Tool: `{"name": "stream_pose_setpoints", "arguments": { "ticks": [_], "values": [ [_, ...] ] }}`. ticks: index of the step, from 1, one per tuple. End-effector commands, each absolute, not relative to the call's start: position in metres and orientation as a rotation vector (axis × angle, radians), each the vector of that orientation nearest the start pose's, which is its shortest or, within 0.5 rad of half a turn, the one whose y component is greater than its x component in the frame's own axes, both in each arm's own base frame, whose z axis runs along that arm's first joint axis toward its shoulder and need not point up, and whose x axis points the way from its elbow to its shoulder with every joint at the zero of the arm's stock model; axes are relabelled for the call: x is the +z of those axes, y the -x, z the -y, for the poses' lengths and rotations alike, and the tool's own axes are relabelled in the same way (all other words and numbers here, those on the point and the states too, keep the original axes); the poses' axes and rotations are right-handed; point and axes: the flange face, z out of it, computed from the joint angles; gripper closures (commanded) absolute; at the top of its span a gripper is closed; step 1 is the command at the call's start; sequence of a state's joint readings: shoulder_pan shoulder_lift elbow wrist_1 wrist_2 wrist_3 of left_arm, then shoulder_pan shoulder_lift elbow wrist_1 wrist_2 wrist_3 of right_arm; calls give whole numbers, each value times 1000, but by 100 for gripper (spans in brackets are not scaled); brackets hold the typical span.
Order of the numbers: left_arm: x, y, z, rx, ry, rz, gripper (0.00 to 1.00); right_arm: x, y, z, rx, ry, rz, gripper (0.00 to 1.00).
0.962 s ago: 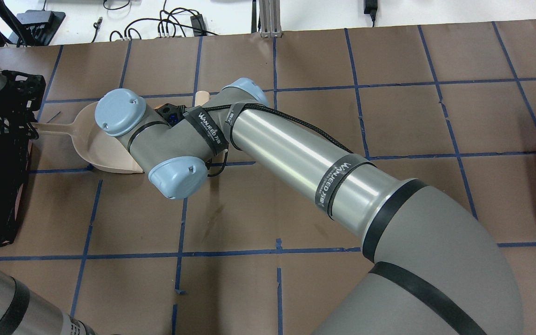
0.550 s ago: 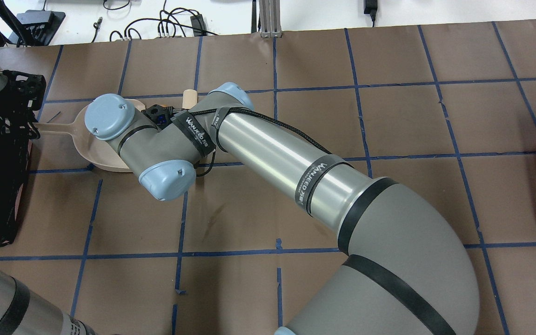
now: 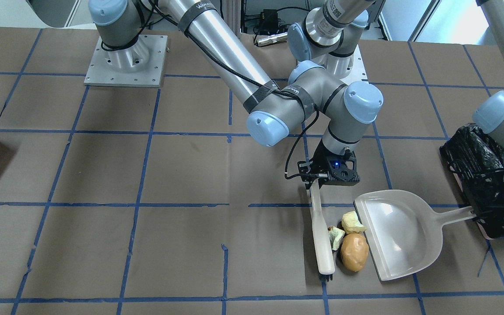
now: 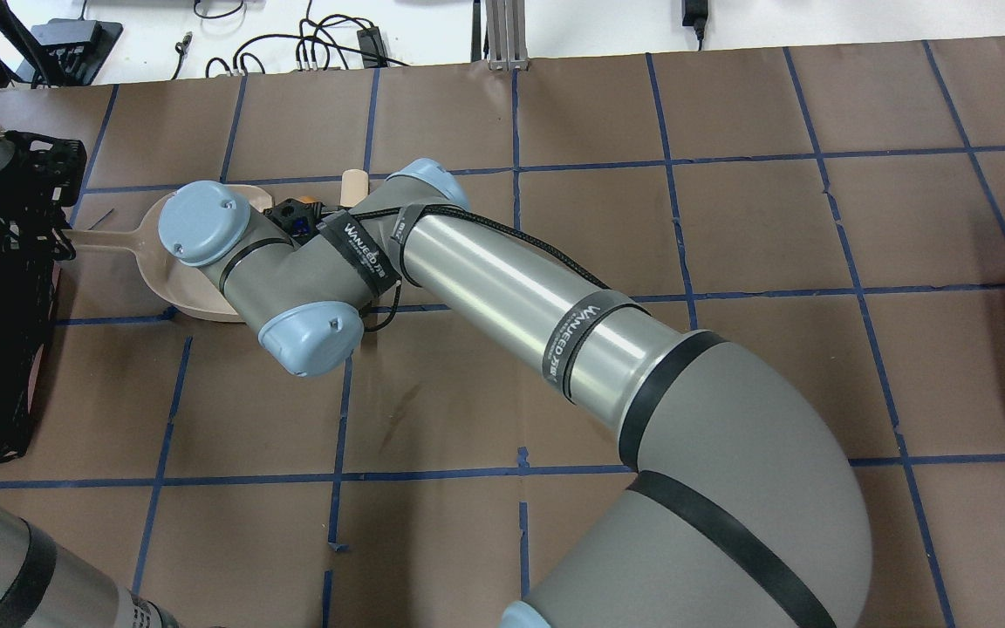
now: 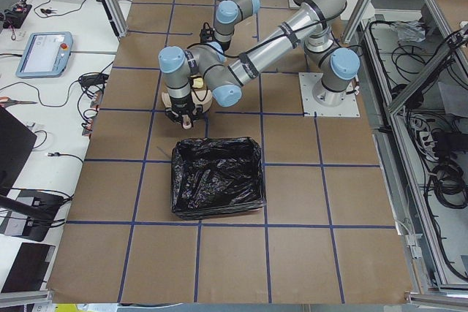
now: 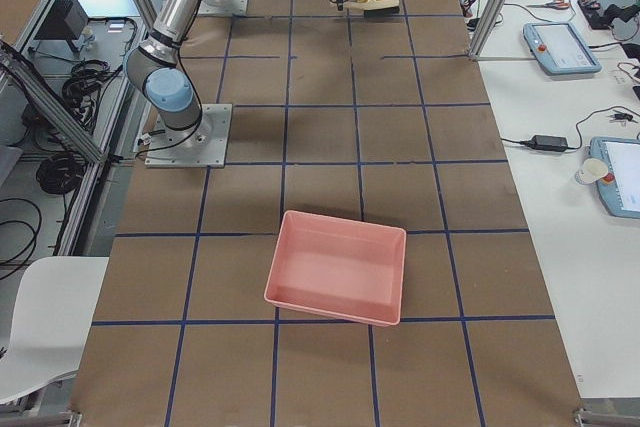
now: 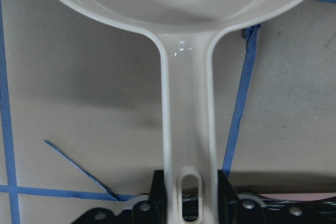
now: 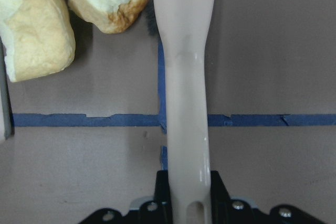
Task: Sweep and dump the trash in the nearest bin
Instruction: 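Sweep the bread pieces with the brush toward the dustpan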
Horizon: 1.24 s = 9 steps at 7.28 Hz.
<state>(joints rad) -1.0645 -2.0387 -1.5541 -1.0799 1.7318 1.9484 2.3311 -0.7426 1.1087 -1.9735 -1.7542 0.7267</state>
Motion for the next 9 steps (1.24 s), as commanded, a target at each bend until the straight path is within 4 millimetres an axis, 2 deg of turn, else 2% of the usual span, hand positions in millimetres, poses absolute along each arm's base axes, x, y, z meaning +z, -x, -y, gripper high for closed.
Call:
{"name": "stream_pose_setpoints", "arguments": {
  "ticks": [1,4,7,9],
  "values": [
    [277,-212,624,211,-2001,-2292,100,223,-629,487,-249,59,-3240,96],
    [277,-212,624,210,-1998,-2295,100,203,-641,481,-228,82,-3256,96],
    [277,-212,624,212,-1992,-2298,100,206,-648,477,-237,86,-3250,96],
    [278,-211,624,206,-1977,-2310,100,212,-659,473,-254,98,-3232,96]
  ]
}}
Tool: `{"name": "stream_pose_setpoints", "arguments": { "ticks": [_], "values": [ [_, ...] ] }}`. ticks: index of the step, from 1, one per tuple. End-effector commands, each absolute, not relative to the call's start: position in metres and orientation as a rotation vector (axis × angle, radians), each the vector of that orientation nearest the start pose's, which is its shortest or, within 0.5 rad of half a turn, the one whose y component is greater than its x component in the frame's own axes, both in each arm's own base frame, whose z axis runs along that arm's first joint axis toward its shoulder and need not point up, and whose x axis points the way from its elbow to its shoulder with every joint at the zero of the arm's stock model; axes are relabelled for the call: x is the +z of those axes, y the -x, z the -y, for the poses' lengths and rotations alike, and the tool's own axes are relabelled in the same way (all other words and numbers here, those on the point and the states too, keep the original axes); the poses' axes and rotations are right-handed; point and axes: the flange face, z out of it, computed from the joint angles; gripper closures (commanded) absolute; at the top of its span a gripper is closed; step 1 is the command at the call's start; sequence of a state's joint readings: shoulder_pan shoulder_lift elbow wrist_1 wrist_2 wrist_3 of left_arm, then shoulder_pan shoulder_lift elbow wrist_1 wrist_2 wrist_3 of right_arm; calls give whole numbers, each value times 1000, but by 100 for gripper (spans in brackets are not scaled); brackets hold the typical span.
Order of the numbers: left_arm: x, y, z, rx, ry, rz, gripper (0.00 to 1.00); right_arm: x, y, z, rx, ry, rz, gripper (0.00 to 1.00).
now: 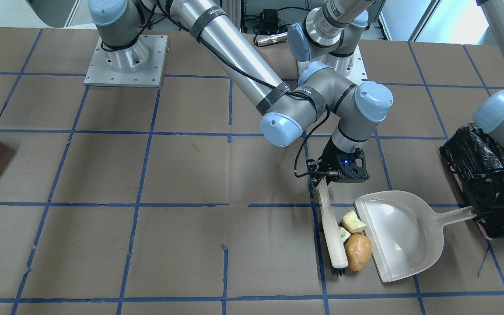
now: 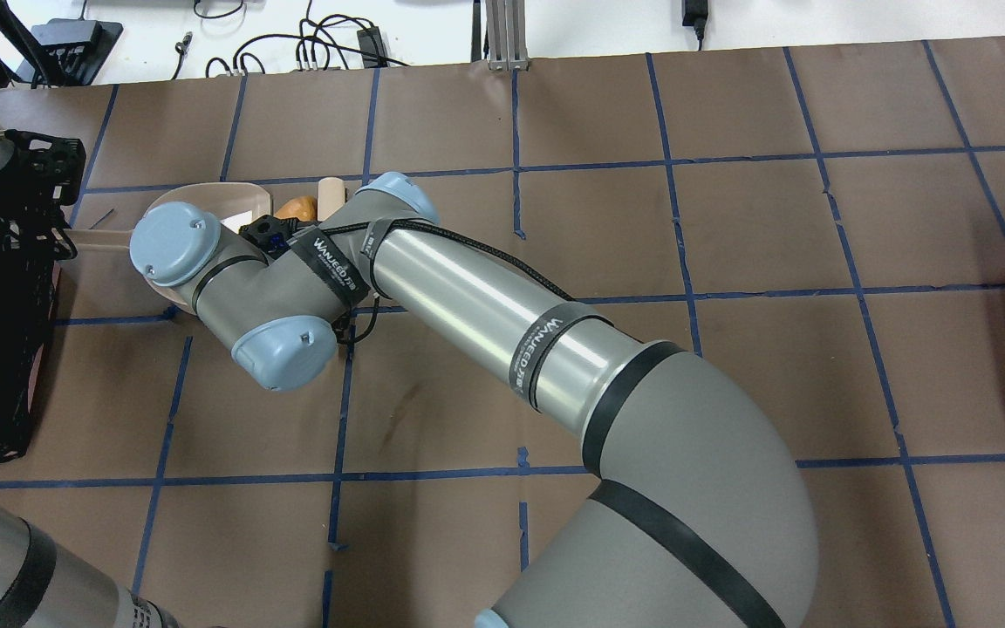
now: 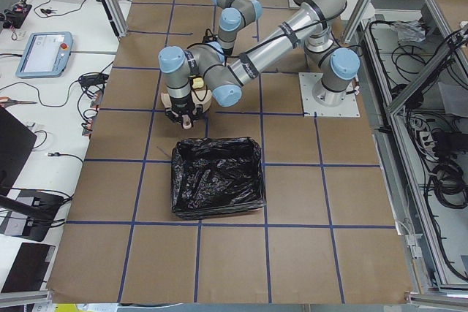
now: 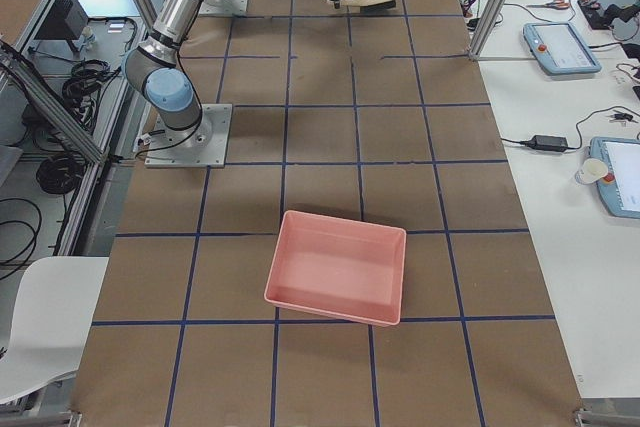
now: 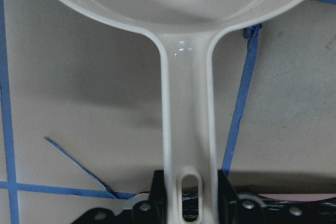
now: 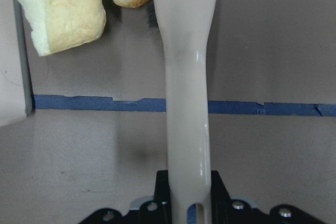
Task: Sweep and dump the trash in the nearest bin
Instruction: 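Sweep the bread pieces with the brush toward the dustpan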
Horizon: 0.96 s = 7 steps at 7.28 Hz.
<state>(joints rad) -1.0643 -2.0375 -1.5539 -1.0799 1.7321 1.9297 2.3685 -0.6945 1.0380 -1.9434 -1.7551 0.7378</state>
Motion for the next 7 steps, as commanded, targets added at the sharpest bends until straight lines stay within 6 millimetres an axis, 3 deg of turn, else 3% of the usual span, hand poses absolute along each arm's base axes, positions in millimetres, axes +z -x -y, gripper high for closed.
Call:
{"name": "stream_pose_setpoints", "arguments": {
  "ticks": [1,4,7],
  "values": [
    [277,-211,623,209,-1976,-2312,100,215,-664,476,-262,93,-3215,96],
    [275,-210,623,208,-1969,-2321,100,198,-683,473,-264,110,-3210,96],
    [272,-208,621,206,-1955,-2336,100,208,-694,467,-285,126,-3185,95]
  ]
}}
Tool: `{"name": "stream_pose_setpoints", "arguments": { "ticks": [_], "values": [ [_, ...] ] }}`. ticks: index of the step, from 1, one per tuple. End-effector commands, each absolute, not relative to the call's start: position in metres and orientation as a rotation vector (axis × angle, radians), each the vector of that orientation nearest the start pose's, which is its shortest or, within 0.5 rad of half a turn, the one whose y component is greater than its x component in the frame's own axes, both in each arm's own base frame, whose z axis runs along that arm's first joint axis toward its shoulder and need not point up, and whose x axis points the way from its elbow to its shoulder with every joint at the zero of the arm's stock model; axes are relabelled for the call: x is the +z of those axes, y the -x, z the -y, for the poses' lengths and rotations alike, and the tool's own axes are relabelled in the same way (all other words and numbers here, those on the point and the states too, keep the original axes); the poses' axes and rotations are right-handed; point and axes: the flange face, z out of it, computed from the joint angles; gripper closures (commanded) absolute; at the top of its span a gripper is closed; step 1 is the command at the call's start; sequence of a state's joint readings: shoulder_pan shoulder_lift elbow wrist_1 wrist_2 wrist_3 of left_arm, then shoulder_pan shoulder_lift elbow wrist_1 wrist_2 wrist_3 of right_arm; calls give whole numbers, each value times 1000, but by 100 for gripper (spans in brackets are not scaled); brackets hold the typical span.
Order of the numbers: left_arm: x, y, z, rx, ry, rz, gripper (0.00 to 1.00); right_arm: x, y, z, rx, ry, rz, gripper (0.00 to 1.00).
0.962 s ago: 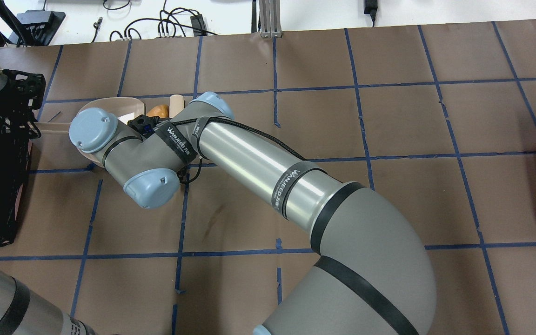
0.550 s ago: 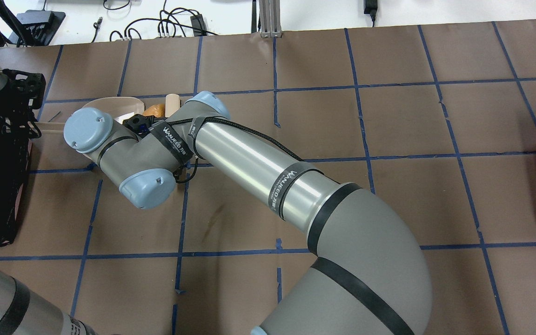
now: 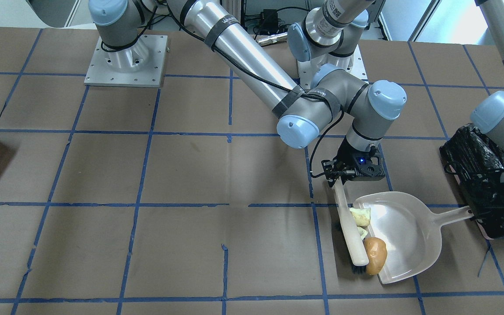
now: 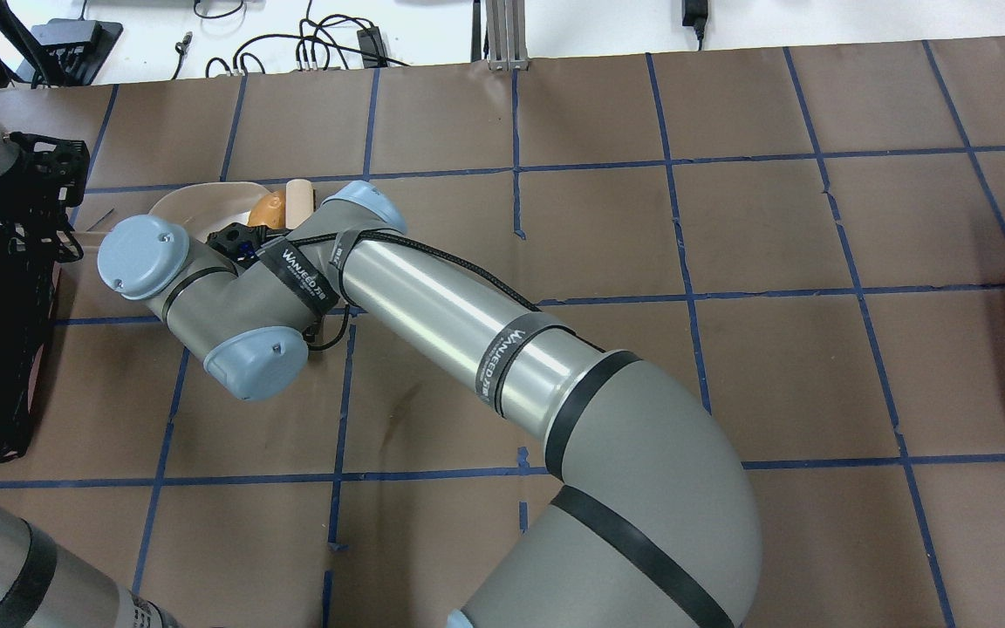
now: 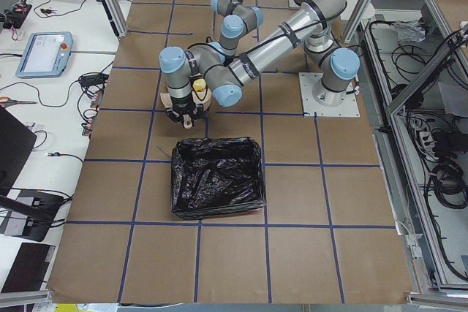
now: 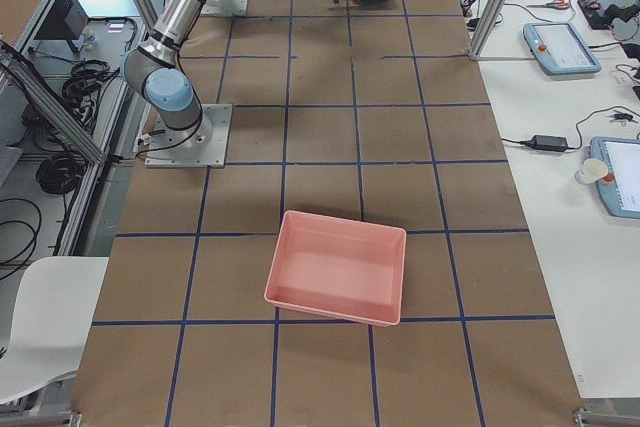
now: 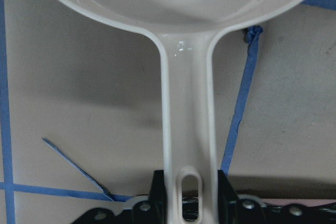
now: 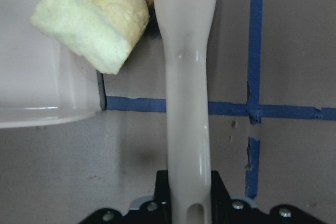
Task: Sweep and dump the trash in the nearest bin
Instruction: 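Sweep the bread pieces with the brush toward the dustpan, then push the remaining bread into the dustpan with the brush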
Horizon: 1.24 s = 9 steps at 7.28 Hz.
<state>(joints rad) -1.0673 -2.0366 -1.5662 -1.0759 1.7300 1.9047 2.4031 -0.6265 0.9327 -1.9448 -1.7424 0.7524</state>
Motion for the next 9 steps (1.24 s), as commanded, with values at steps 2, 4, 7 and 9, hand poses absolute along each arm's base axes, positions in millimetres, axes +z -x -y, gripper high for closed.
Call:
{"name": "stream_pose_setpoints", "arguments": {
  "ticks": [2,4,7,9],
  "values": [
    [273,-207,621,205,-1952,-2337,100,210,-698,466,-289,137,-3175,95],
    [272,-206,619,206,-1953,-2342,100,209,-703,460,-274,146,-3158,95],
    [272,-202,619,198,-1944,-2355,100,217,-716,449,-233,163,-3110,95],
    [272,-203,619,198,-1942,-2357,100,217,-717,449,-225,161,-3102,95]
  ]
}}
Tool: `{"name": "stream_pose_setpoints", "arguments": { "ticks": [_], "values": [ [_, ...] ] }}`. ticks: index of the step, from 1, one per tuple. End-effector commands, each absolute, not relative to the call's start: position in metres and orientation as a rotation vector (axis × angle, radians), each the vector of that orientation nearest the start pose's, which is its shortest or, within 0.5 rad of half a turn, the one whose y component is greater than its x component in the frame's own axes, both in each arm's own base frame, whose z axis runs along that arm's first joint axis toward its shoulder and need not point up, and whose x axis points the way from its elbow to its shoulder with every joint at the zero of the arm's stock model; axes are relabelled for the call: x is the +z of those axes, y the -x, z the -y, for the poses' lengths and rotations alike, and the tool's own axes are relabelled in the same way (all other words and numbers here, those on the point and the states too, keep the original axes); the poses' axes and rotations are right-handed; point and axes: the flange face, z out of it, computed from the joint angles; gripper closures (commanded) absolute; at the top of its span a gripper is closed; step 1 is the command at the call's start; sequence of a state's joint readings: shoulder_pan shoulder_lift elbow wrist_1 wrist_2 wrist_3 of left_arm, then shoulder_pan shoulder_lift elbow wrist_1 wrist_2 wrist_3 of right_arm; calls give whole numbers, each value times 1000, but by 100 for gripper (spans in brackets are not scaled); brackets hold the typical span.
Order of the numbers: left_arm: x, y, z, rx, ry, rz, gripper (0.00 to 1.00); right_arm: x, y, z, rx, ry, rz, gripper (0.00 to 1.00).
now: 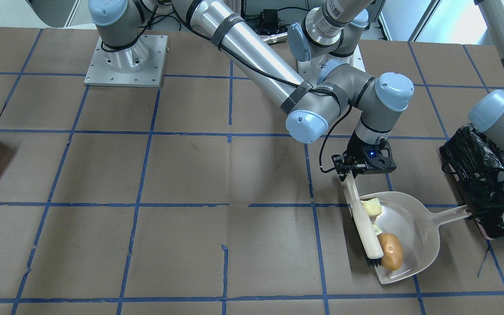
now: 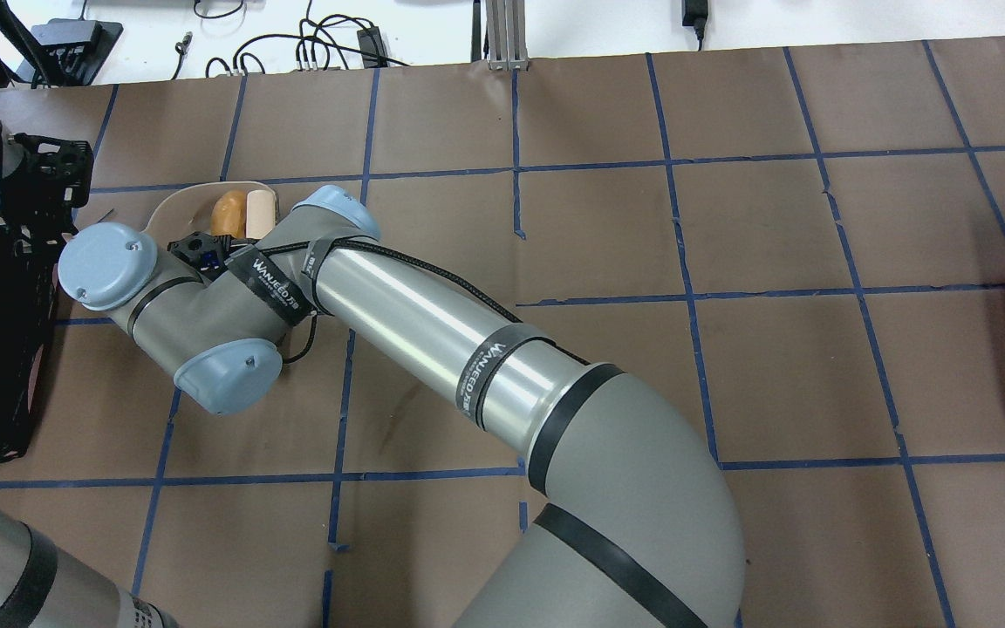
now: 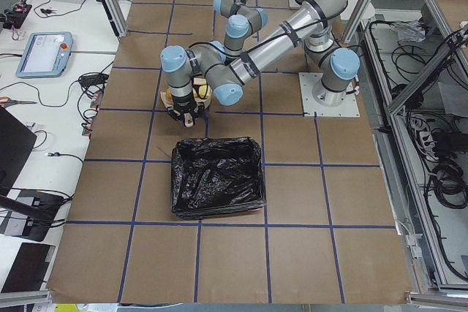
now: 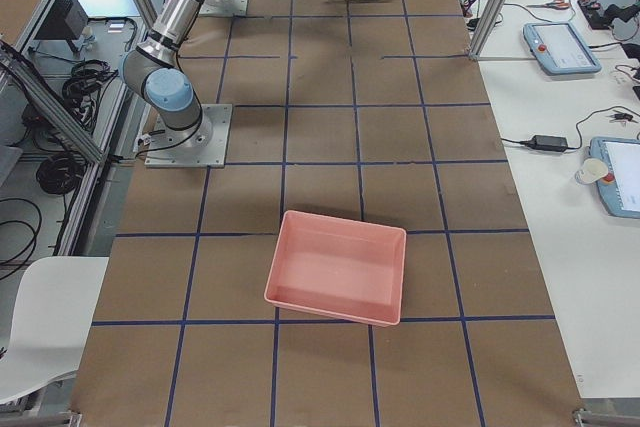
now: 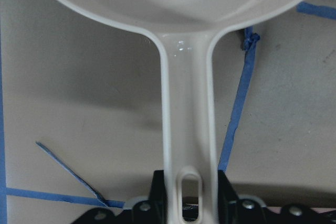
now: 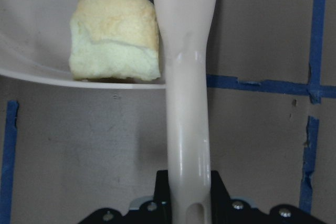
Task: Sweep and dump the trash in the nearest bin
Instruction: 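Push the remaining bread into the dustpan with the brush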
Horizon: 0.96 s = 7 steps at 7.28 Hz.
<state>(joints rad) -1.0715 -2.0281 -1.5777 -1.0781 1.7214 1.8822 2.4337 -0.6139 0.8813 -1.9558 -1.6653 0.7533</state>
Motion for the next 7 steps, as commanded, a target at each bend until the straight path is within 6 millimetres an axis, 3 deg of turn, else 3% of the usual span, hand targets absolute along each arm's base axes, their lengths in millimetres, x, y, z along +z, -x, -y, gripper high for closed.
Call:
{"name": "stream_pose_setpoints", "arguments": {
  "ticks": [1,7],
  "values": [
    [273,-203,619,195,-1942,-2356,100,222,-721,447,-204,159,-3061,95],
    [272,-203,619,197,-1939,-2357,100,240,-709,463,-220,126,-3043,95]
  ]
}}
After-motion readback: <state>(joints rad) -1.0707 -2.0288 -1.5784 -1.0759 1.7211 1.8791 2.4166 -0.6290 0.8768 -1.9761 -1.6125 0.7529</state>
